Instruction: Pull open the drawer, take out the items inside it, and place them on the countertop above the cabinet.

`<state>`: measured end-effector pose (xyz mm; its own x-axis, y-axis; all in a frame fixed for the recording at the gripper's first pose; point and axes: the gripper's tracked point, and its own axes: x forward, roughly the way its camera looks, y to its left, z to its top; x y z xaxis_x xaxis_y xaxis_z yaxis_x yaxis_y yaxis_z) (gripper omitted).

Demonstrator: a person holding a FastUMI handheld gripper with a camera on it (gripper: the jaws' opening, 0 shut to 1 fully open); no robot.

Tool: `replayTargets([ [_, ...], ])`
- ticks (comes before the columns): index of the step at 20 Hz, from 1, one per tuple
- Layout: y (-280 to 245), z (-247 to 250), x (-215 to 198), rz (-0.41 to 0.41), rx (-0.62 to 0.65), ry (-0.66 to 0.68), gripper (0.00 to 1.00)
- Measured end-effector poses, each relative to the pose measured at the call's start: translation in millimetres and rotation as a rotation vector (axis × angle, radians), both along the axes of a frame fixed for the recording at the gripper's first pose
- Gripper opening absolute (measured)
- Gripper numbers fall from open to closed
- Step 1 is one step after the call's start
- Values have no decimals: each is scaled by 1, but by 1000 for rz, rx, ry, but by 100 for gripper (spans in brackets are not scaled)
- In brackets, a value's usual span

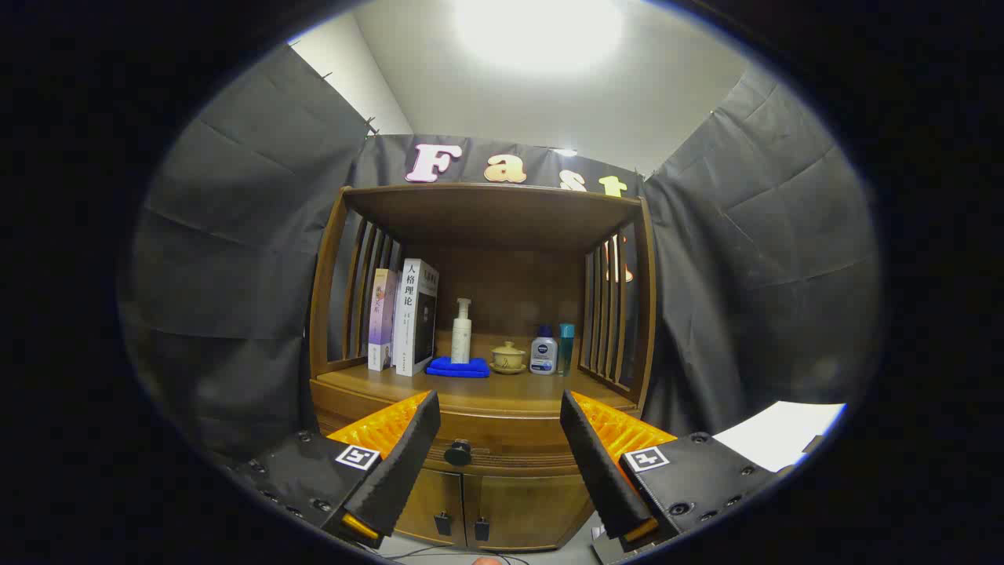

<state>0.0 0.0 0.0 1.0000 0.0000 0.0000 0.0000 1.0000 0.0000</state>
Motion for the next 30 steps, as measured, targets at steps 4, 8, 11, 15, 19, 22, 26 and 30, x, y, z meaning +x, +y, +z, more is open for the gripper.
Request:
replayTargets([
  [4,-3,0,0,-9,8,2,97],
  [8,-6,3,-2,-15,26,-6,97],
  [11,-8,3,-2,-20,31,-10,97],
  [15,-8,5,-3,-22,36,-14,97],
  [19,-8,2,1,-30,32,-7,97],
  [22,-8,0,8,-38,39,-2,97],
  [26,-6,-4,23,-44,50,5,97],
  [30,-2,-17,49,-42,66,25,97],
])
